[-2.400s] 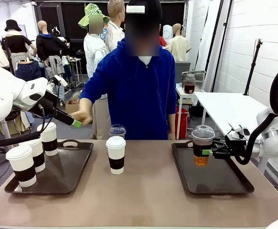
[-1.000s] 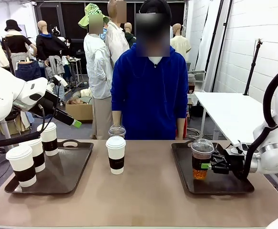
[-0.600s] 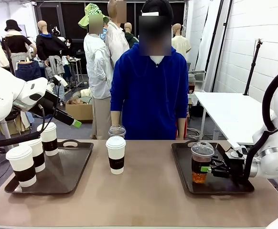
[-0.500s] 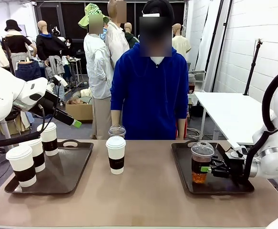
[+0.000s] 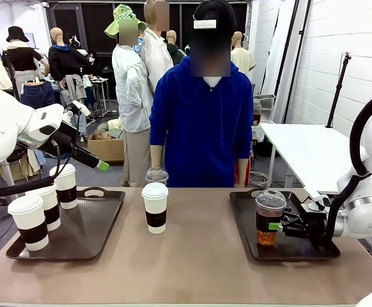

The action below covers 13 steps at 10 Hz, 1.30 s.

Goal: Distribute the coffee onto the tray.
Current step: Pick up one iced Americano and place it on the right Handle tray.

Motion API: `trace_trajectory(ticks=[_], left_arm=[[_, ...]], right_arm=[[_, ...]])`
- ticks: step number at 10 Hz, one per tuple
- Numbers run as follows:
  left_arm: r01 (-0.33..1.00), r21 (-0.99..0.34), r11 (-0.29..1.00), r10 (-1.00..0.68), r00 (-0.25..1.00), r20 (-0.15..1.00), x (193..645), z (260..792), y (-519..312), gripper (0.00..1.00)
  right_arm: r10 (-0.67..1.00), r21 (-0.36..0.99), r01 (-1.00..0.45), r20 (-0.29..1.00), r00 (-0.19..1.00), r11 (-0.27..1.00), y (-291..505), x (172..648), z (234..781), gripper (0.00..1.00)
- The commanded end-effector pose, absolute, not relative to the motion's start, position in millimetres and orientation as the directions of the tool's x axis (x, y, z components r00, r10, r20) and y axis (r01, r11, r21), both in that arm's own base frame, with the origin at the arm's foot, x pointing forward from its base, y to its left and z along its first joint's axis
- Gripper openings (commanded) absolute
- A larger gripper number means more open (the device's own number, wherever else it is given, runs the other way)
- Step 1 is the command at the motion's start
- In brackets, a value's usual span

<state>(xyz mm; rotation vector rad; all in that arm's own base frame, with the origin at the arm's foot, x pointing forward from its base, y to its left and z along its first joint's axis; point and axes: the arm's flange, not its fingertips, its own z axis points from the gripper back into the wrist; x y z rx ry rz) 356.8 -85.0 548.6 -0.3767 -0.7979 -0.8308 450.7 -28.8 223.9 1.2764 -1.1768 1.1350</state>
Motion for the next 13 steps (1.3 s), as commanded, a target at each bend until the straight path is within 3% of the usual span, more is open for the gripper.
trace_trajectory(ticks=[1,8,9,10,13], left_arm=[[0.778,-0.011,0.629,-0.501,0.415,0.76,357,547,-84,1.0],[0.778,-0.011,0.629,-0.501,0.415,0.76,357,547,-84,1.0],[0.778,-0.011,0.629,-0.501,0.415,0.76,357,547,-84,1.0],[0.778,-0.011,0.629,-0.501,0.415,0.76,357,547,-84,1.0],[0.778,-0.011,0.629,-0.501,0.415,0.76,357,547,-84,1.0]], right_arm=[[-0.037,0.052,-0.998,0.998,0.053,-0.025,-28,446,212,0.69],[0.009,0.052,-0.998,0.999,0.052,-0.027,-23,454,197,0.69],[0.022,0.067,-0.997,0.998,0.067,-0.028,-23,455,197,0.89],[0.031,0.071,-0.997,0.997,0.07,-0.029,-22,454,197,1.0],[0.056,0.085,-0.996,0.995,0.084,-0.025,-26,452,197,1.0]])
